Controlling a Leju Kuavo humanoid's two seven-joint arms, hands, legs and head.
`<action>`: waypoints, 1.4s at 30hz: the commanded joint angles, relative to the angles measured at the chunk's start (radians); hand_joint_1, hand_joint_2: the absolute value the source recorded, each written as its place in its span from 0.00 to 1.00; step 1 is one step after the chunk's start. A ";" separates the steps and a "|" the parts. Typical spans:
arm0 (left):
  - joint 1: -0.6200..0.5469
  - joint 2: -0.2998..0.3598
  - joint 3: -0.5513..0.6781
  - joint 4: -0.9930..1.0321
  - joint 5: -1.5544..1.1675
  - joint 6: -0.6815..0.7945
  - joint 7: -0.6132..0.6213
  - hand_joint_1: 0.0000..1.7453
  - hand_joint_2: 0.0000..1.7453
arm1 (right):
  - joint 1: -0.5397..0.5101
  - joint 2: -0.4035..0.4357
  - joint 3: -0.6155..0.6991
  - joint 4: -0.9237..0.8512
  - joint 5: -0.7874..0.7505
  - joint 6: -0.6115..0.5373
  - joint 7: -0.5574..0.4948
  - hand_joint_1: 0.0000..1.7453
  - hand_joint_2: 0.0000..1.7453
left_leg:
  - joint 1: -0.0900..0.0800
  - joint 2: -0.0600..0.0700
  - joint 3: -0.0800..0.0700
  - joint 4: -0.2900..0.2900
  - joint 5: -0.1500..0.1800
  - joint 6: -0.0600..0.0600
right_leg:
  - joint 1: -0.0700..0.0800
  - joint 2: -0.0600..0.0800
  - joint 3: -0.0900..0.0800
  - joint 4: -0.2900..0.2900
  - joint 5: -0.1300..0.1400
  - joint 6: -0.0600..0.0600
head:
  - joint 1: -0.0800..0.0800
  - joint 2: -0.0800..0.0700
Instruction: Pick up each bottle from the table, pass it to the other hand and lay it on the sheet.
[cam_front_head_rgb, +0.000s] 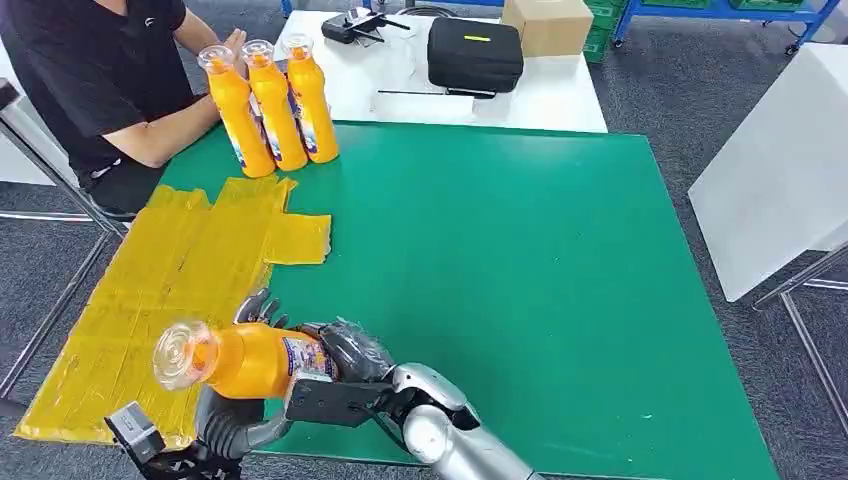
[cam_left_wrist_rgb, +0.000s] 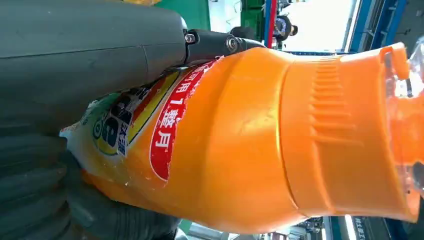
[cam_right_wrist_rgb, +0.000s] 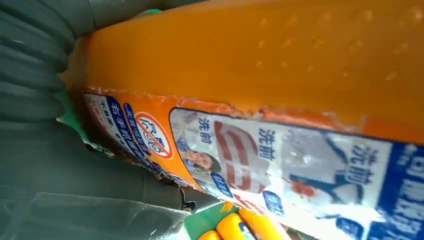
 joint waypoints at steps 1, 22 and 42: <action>-0.094 -0.018 -0.024 0.021 0.009 -0.012 0.003 1.00 1.00 | 0.025 -0.027 0.164 0.062 0.021 0.004 0.001 1.00 1.00 | 0.001 -0.004 0.003 -0.001 0.000 -0.001 | 0.001 -0.005 0.005 -0.003 -0.001 -0.001 | 0.000 0.000; -0.086 -0.019 -0.003 0.012 0.019 -0.036 -0.008 1.00 1.00 | 0.034 -0.038 0.156 0.036 0.016 0.002 0.002 1.00 1.00 | 0.001 -0.004 0.003 -0.001 0.000 0.000 | 0.001 -0.004 0.005 -0.002 -0.001 -0.001 | 0.000 0.000; -0.100 -0.039 0.145 -0.040 -0.378 0.286 0.003 1.00 1.00 | 0.136 -0.139 -0.187 -0.315 -0.053 -0.068 0.033 0.00 1.00 | 0.000 -0.005 0.000 0.000 0.000 0.000 | 0.000 -0.004 0.003 0.000 -0.001 -0.001 | -0.001 0.000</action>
